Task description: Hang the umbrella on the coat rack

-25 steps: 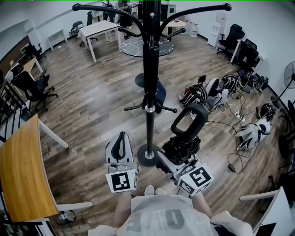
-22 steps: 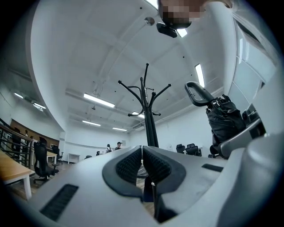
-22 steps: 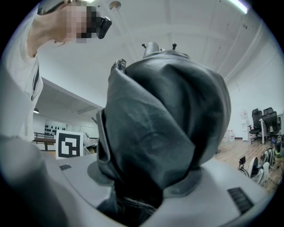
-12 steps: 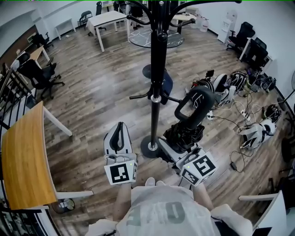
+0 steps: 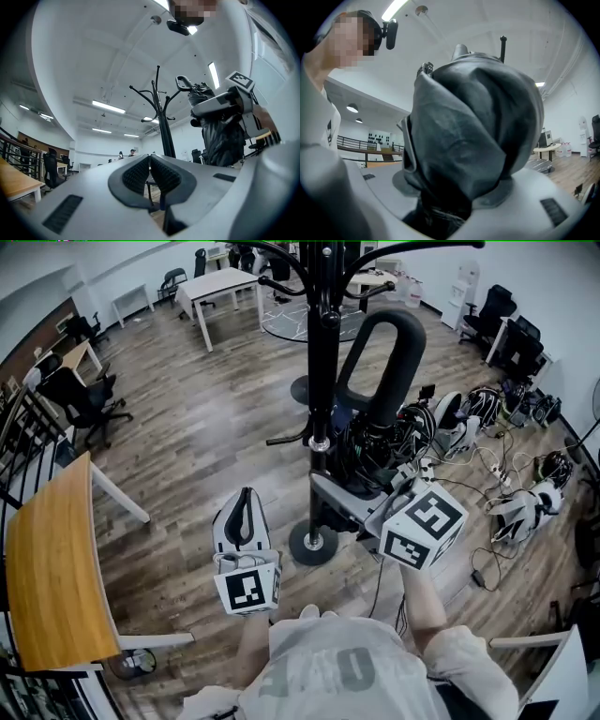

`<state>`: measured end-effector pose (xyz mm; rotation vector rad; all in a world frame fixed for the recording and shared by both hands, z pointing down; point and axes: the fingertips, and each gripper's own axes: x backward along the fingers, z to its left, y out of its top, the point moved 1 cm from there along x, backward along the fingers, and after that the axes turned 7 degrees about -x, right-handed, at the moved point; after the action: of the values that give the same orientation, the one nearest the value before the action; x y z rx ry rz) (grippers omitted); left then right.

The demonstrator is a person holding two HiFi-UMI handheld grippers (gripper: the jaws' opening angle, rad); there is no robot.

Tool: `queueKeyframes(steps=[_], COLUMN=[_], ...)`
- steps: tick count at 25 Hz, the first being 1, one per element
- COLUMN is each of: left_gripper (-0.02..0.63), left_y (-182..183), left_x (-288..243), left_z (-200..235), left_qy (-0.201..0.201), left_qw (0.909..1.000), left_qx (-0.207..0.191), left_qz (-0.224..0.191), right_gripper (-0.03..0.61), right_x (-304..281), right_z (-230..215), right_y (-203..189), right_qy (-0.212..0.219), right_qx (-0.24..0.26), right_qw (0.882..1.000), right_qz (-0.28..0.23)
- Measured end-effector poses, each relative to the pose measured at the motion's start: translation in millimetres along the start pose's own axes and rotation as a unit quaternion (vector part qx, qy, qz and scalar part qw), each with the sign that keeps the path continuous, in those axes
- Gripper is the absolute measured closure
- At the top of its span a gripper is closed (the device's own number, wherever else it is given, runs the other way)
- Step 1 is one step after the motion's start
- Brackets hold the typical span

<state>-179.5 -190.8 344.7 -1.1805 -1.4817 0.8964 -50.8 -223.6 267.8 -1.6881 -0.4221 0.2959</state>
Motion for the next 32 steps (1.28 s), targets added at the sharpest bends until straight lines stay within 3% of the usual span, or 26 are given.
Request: queueKeyframes(steps=[16, 32], left_gripper=[0.58, 0.578], left_y=[-29.4, -38.9], left_x=[9.0, -2.8], left_z=[11.1, 21.6], left_qy=[0.022, 0.028], left_qw=[0.9989, 0.998], left_qx=[0.024, 0.026], left_qz=[0.035, 0.05], right_gripper=[0.302, 0.302], right_x=[-54.7, -79.0], right_z=[-11.4, -42.9], right_y=[1.4, -12.8], right_qy=[0.095, 0.08], right_qx=[-0.076, -0.098], right_qw=[0.992, 0.991], right_qz=[0.027, 0.044])
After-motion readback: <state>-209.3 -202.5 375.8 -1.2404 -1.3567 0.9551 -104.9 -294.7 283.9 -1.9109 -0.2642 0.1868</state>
